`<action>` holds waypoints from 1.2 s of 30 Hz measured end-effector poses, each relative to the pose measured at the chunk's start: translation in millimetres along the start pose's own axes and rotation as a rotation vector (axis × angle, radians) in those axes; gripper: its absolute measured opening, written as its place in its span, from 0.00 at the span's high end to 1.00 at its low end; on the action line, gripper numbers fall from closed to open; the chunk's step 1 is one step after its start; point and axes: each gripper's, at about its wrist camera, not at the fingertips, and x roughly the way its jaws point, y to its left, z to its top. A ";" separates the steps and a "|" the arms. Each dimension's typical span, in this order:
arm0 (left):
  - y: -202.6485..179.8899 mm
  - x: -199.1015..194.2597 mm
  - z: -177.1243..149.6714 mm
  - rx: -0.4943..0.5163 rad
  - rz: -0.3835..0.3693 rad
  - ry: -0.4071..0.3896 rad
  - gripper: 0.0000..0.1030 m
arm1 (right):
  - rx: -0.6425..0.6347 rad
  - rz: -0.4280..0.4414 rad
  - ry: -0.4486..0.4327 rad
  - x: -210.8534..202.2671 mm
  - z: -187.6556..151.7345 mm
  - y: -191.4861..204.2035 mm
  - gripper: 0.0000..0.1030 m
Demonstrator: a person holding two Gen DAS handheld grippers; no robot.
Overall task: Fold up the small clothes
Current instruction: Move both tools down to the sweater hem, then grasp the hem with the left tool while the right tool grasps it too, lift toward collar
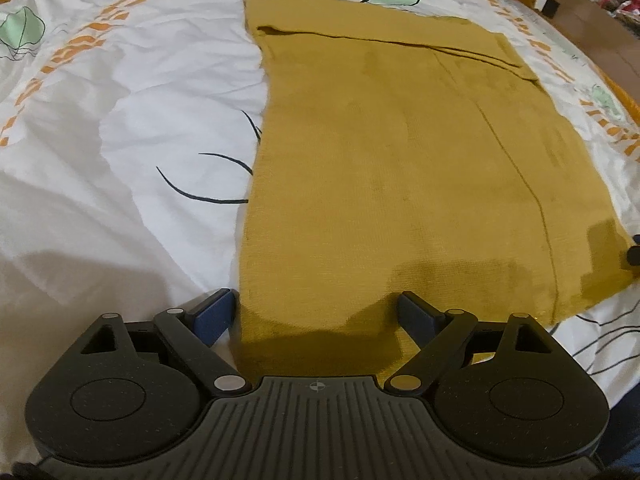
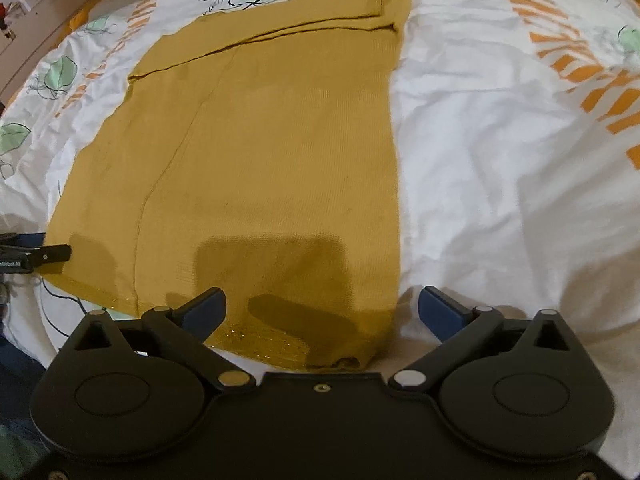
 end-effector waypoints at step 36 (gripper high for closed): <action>19.3 -28.0 0.4 -0.143 -0.159 -0.082 0.95 | 0.175 0.311 0.092 -1.0 13.8 -32.8 0.88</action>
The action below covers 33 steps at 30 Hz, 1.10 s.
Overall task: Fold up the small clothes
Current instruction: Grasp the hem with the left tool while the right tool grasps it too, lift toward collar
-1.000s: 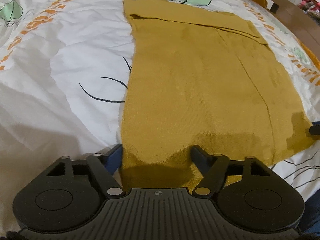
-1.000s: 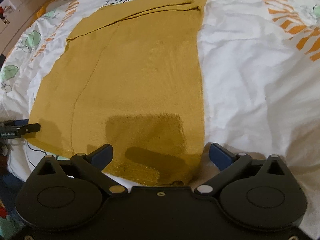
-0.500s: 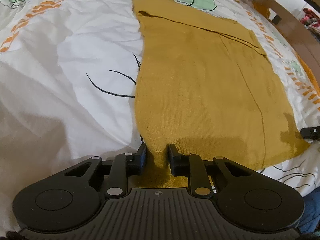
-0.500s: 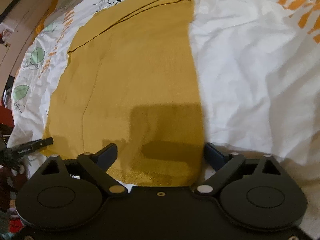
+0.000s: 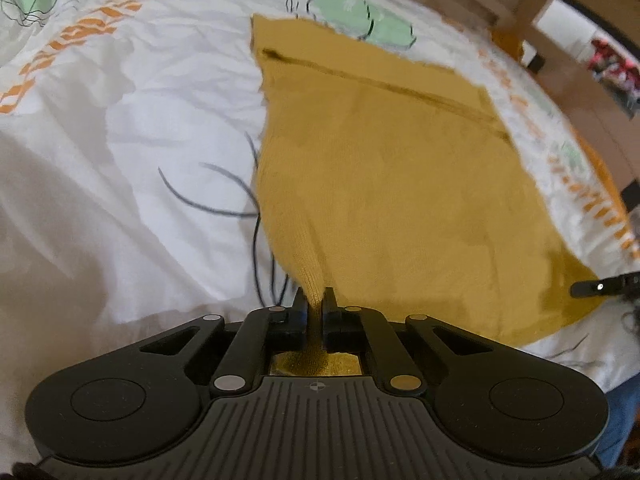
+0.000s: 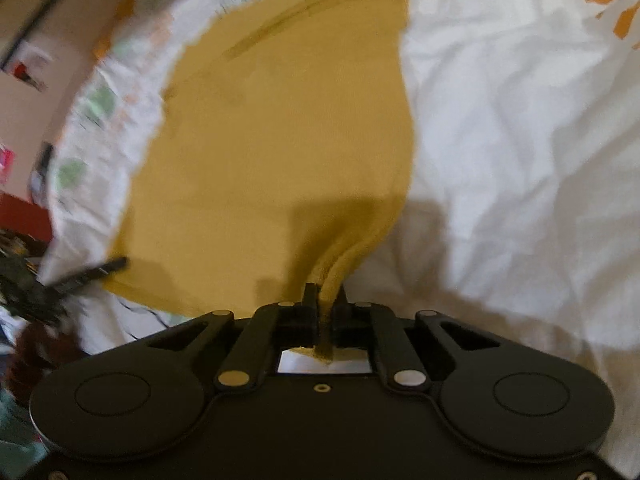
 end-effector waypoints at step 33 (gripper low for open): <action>4.5 42.8 195.2 -0.132 -0.061 -0.314 0.95 | 0.132 0.211 -0.568 -5.2 172.9 -25.5 0.89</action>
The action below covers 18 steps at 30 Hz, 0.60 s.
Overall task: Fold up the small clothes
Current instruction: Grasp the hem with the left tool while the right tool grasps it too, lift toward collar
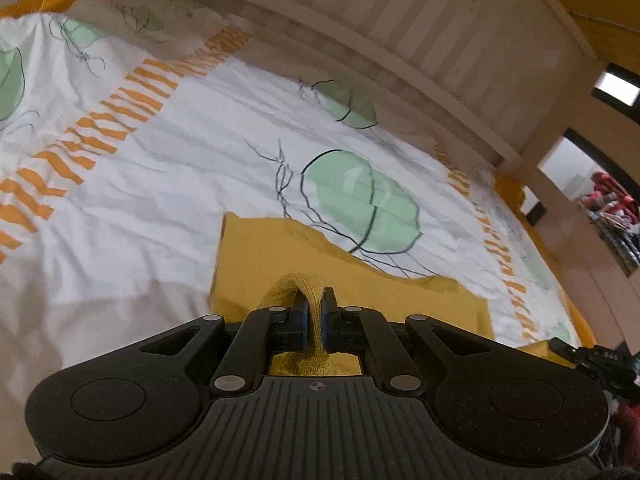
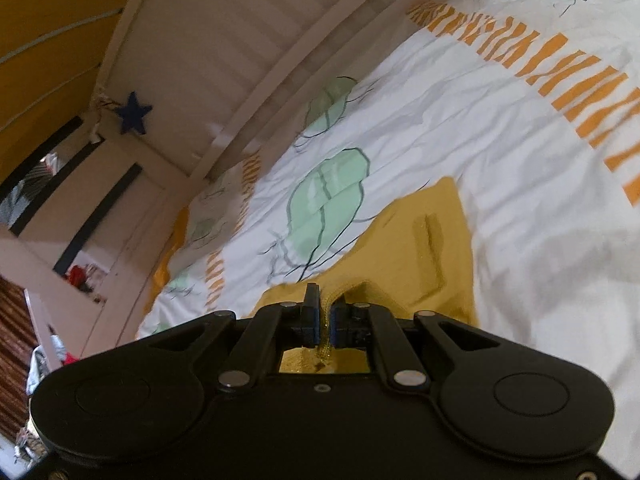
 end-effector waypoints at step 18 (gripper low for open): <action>36.2 107.9 20.3 -0.078 0.087 0.038 0.93 | 0.013 -0.150 0.019 94.9 30.9 -45.2 0.81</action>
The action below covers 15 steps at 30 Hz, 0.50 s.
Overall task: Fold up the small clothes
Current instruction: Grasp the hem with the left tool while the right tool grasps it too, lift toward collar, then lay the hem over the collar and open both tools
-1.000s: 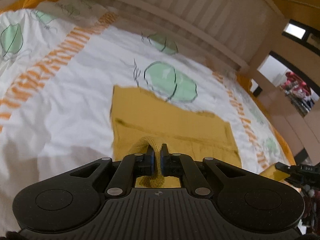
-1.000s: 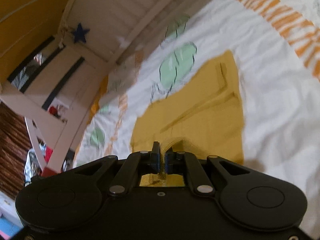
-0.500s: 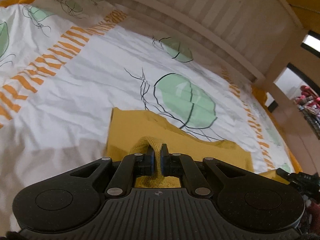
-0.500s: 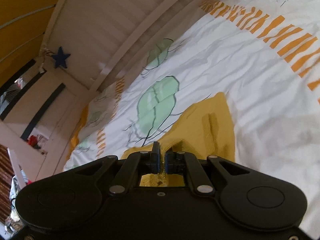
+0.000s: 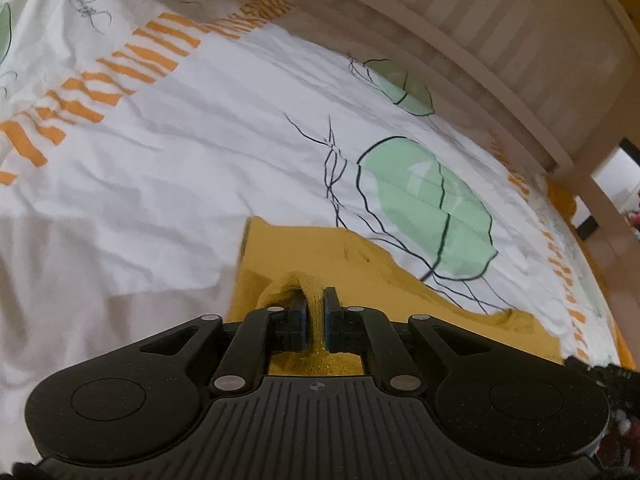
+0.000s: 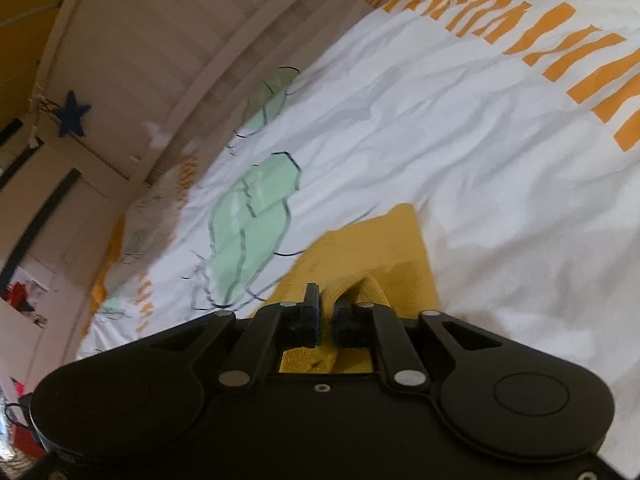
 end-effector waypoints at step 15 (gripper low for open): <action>-31.3 -42.1 -17.5 0.273 0.099 -0.085 0.48 | -0.300 -0.146 -0.137 -32.2 -12.6 38.9 0.37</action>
